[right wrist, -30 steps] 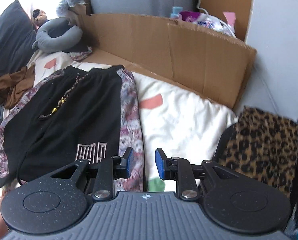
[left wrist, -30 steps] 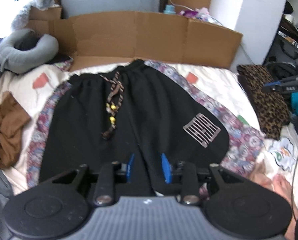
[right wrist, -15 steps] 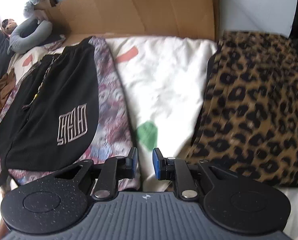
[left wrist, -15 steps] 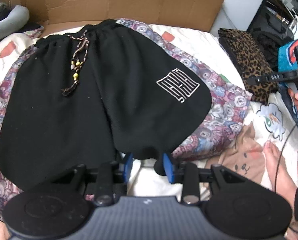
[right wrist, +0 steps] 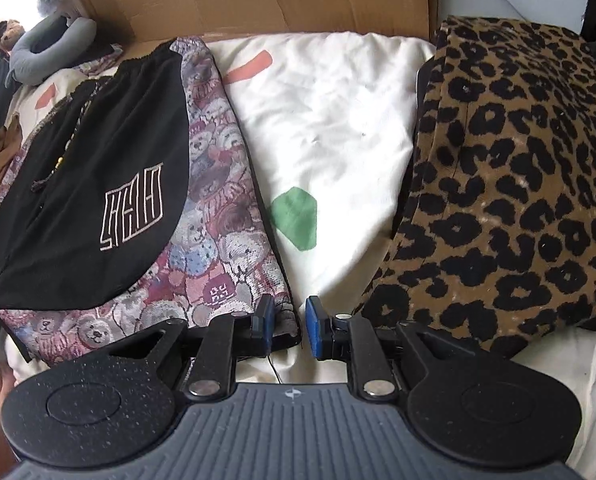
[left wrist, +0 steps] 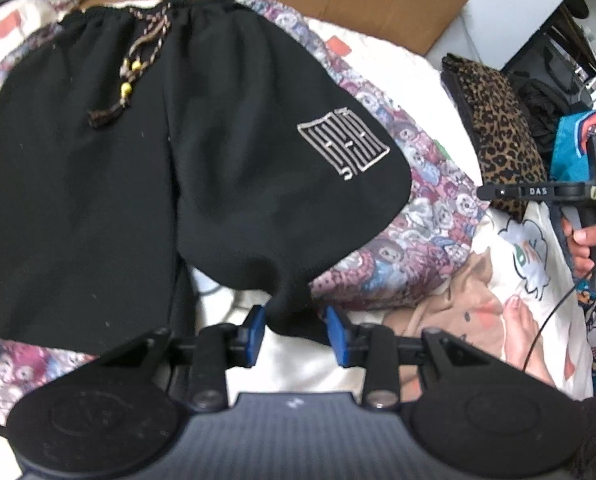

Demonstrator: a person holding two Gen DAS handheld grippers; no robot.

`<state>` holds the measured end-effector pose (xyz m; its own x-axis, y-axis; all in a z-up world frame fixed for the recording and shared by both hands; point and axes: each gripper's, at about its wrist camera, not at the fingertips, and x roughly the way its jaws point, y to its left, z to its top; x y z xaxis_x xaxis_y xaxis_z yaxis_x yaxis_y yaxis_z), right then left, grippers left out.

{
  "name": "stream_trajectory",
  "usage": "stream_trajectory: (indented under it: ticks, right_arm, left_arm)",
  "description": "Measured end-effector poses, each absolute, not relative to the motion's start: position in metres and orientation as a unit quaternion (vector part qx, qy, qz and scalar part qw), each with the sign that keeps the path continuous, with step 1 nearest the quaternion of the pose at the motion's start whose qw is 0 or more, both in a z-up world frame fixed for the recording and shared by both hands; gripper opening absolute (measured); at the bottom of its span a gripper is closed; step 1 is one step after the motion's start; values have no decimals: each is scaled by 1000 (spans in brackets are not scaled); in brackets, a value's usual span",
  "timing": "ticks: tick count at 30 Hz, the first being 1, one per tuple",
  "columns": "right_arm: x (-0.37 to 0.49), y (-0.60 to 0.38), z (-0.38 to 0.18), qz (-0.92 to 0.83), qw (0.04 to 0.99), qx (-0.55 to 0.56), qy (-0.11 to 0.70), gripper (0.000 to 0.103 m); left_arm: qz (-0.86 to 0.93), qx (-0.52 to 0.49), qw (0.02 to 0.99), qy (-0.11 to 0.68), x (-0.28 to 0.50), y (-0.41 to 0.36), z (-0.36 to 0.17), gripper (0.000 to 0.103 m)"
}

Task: Fold clothes
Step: 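Pull both open tools back above the flat black shorts, then grasp the black shorts leg hem with the left tool and lift it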

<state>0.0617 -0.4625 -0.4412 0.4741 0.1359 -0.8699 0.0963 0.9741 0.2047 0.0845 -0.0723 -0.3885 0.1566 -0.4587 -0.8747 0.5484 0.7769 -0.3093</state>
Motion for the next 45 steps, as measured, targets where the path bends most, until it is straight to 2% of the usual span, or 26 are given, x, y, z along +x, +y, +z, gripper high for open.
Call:
stream_trajectory:
  ticks: [8,10,11,18,19,21,22,24,31,32,34,36,41,45]
  right_arm:
    - [65,-460,-456,6,841,116,529,22]
    - [65,-459,-455,9,840,116,531,12]
    - [65,-459,-453,10,839,115,531,10]
    - [62,-455,-435,16,844,105,526,4]
    - [61,-455,-432,18,845,105,524,4]
    - [60,-455,-425,20,848,105,520,4]
    - [59,-455,-421,20,850,104,517,4]
    - [58,-457,-415,19,853,103,512,3]
    - [58,-465,-404,9,861,97,500,3]
    - [58,-466,-403,7,861,95,499,3]
    - [58,-468,-406,3,861,95,500,3]
    - [59,-470,-409,-1,859,95,502,3]
    - [62,-471,-417,-4,857,90,508,3]
    - [64,-470,-418,-4,856,90,510,3]
  left_arm:
    - [-328,19,740,586,90,-75,-410,38]
    - [-327,16,739,589,92,-76,-413,38]
    - [-325,15,739,590,93,-76,-414,38]
    - [-309,-24,736,601,98,-71,-427,37]
    - [-310,-27,735,603,98,-71,-428,34]
    - [-321,-49,721,612,99,-68,-431,11]
    - [-329,-62,713,616,100,-66,-430,8]
    - [-344,-75,701,620,100,-62,-428,5]
    - [-405,-64,659,631,93,-51,-414,4]
    - [-411,-60,654,633,92,-49,-414,5]
    - [-406,-62,656,633,90,-45,-415,13]
    - [-390,-75,664,633,92,-40,-419,30]
    - [-361,-115,676,632,100,-38,-429,56]
    - [-347,-160,662,644,106,-46,-445,54]
